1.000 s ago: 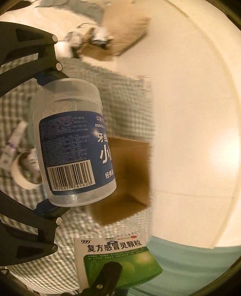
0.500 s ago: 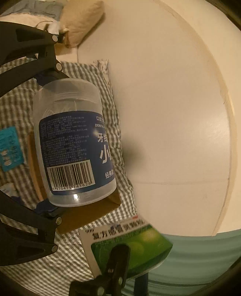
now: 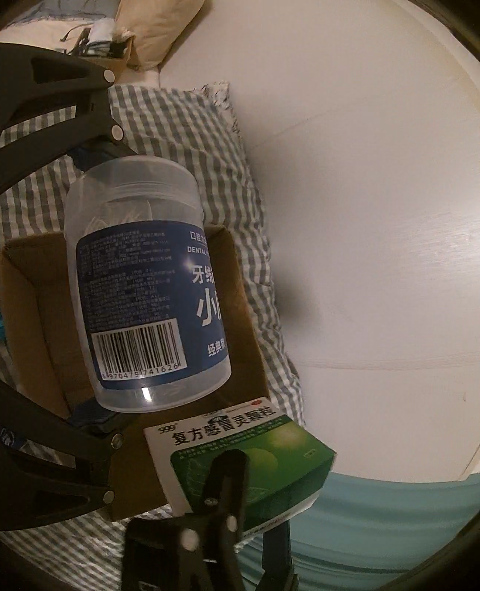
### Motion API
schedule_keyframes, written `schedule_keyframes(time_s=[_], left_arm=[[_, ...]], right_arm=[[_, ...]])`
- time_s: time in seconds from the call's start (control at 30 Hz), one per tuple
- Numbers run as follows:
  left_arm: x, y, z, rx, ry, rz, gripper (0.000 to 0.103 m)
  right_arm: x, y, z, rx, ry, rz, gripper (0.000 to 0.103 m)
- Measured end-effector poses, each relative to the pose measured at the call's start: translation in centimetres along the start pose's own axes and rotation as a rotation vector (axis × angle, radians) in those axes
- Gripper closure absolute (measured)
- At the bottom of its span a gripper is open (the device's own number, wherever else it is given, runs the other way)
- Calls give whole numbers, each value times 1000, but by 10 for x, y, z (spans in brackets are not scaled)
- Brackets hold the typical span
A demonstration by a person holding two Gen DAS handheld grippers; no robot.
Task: Organize objects
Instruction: 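Carry the box and bottle into the cardboard box and open both tools, then move both tools back toward the remaining items on the bed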
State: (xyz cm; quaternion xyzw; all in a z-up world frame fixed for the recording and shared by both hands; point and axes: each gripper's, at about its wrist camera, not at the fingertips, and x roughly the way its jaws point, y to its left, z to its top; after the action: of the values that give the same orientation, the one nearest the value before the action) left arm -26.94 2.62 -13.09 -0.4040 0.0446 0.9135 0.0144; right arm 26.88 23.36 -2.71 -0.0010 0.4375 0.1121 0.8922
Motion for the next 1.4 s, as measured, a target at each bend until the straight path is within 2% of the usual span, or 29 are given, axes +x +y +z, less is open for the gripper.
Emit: schedule_keyframes(time_s=[0.13,0.33,0.37,0.6,0.77,0.97,1.17,1.27,1.4], left_arm=[[0,3,0,-27,10,0,0],[-26,4,7,-55,-12,0,0],[-32,4,8,-57,-20,2,0],[-75,16,8,-78,-52,31,0],[-121,27,-2,-91,-105,48,0],[-153,43,-29,-103,-125,87,0],[-158,54,-70,-123,-80,140,0],[-146,61,-92,-135,-14,153,0],[-124,67,-118,-135,56,138,0]], right_arm=[[-1,-4,1,25,-9,22,11],[-21,-9,0,9,-51,0,6],[-28,-11,0,-75,-36,66,6],[-75,-21,-3,-67,-69,90,6],[-109,-20,-14,-95,-89,120,6],[-143,0,-41,-185,-99,158,6],[-155,24,-77,-287,-80,209,6],[-150,38,-95,-360,-56,229,6],[-121,57,-126,-431,41,262,6]])
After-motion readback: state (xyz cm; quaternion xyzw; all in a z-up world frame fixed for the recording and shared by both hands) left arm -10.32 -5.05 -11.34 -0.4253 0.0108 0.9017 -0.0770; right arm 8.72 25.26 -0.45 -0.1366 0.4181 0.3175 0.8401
